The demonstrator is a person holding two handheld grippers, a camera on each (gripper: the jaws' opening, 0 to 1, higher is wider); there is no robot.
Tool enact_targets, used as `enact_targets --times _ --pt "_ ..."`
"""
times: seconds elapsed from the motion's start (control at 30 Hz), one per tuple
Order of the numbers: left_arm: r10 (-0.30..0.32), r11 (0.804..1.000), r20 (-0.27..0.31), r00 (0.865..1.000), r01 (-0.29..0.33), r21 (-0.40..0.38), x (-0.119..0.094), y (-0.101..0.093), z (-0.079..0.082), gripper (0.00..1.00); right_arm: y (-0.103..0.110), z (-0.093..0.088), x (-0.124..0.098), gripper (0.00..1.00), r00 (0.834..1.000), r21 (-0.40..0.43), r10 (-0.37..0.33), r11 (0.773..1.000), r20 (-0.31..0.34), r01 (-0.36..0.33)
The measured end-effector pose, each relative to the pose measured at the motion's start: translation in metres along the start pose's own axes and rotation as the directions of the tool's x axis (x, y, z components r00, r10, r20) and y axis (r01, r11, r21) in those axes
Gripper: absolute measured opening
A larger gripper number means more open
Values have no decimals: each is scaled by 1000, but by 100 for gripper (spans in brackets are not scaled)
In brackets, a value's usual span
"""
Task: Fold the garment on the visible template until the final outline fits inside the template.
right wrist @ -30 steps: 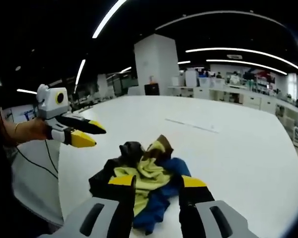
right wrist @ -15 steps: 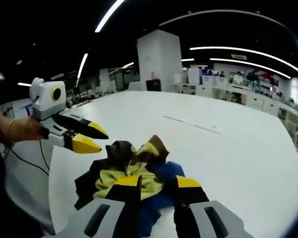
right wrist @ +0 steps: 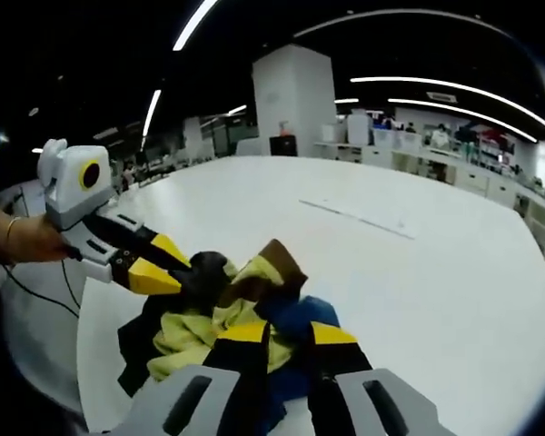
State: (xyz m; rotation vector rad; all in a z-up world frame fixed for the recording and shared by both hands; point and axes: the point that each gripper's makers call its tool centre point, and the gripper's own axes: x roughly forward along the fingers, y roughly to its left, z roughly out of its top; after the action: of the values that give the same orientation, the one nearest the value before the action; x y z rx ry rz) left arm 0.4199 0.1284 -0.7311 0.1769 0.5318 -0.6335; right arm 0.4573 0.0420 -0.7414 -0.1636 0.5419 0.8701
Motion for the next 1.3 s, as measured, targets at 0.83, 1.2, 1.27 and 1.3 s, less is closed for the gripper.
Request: enact_targets --times 0.83,1.2,1.27,1.3 --pt "27 999 55 998 -24 -49 -16 15 7 0 -5 -13 6 0 998 -41 -11 999 -66 9" --pt "74 993 130 989 -61 -103 -39 40 26 0 -8 11 -12 0 999 -49 -33 998 -7 33" --pt "82 992 139 987 -68 -102 -44 45 31 0 -11 18 -18 0 999 -60 -47 997 3 48" --pt "86 992 144 986 -72 -103 -46 48 33 0 -12 21 -20 0 999 -62 -53 997 10 54"
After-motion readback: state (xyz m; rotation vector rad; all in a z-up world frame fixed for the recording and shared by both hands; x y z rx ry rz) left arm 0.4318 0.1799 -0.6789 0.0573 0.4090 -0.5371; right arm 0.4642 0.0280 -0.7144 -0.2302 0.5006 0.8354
